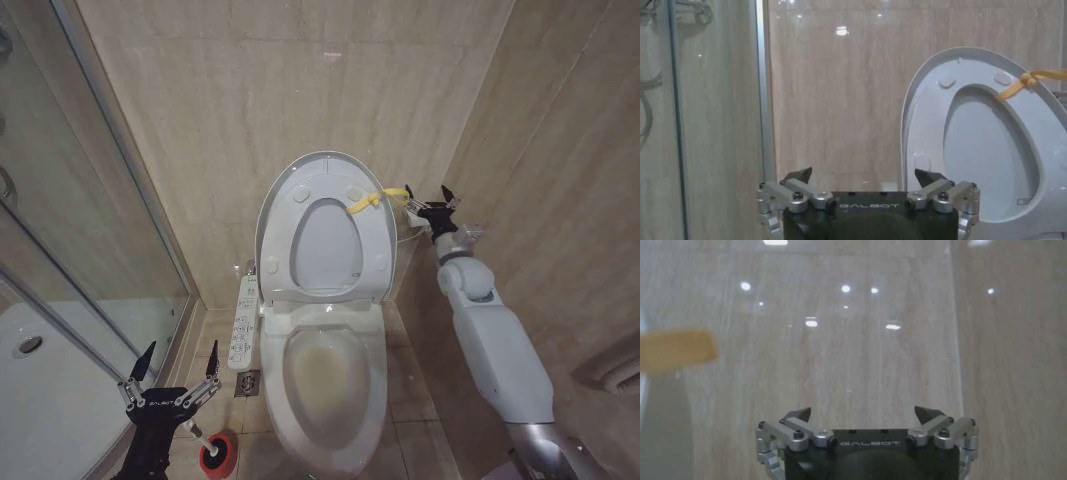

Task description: Open the toilet lid, clean the toilet bowl with a toilet brush, close the toilet lid, and flush.

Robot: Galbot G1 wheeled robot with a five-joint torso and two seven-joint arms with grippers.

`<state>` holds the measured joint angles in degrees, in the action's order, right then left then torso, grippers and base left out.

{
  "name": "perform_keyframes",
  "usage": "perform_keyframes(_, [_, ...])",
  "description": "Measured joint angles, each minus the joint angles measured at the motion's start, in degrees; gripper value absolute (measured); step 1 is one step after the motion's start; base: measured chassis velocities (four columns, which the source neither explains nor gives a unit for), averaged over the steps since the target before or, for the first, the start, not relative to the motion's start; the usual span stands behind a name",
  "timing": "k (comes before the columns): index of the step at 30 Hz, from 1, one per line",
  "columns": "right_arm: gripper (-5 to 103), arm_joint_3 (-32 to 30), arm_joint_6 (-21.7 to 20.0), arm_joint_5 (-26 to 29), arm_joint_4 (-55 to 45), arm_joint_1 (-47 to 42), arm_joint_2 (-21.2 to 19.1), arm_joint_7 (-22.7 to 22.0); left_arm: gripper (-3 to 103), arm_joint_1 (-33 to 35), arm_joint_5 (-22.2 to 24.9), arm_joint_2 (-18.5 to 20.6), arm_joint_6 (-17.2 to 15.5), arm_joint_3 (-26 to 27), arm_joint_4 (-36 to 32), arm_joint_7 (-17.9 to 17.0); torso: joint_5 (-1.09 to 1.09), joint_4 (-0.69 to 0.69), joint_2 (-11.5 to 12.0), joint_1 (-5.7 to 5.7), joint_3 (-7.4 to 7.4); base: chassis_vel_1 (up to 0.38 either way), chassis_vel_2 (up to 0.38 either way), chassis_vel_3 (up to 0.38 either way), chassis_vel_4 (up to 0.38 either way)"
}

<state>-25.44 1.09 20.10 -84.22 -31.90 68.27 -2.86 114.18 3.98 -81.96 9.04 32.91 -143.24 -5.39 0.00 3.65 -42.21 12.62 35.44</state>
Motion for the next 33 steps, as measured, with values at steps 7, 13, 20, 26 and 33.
perform_keyframes(7, [100,4.4,2.8,-5.2,5.2,4.2,1.2,-3.9,100,0.0,0.0,0.0,0.0,0.0,0.0,0.0,0.00,0.01,0.0,0.02,0.01,0.000,0.000,0.000,0.000])
perform_keyframes(13, [100,7.5,4.5,-7.8,10.4,9.2,3.0,-5.0,100,0.0,0.0,0.0,0.0,0.0,0.0,0.0,0.00,0.00,0.0,0.03,0.01,0.000,0.000,0.000,0.000])
perform_keyframes(20, [100,9.4,3.4,-7.1,8.6,9.8,1.7,-4.2,100,0.0,0.0,0.0,0.0,0.0,0.0,0.0,-0.02,0.01,0.0,0.02,0.01,0.000,0.000,0.000,0.000])
perform_keyframes(26, [100,9.7,-1.1,-3.3,-0.2,3.9,-2.5,-3.4,100,0.0,0.0,0.0,0.0,0.0,0.0,0.0,0.00,0.04,0.0,0.02,0.01,0.000,0.000,0.000,0.000])
perform_keyframes(33, [100,9.7,-3.8,-0.2,-7.8,-1.8,-5.1,-3.6,100,0.0,0.0,0.0,0.0,0.0,0.0,0.0,0.00,0.05,0.0,0.02,0.00,0.000,0.000,0.000,0.000])
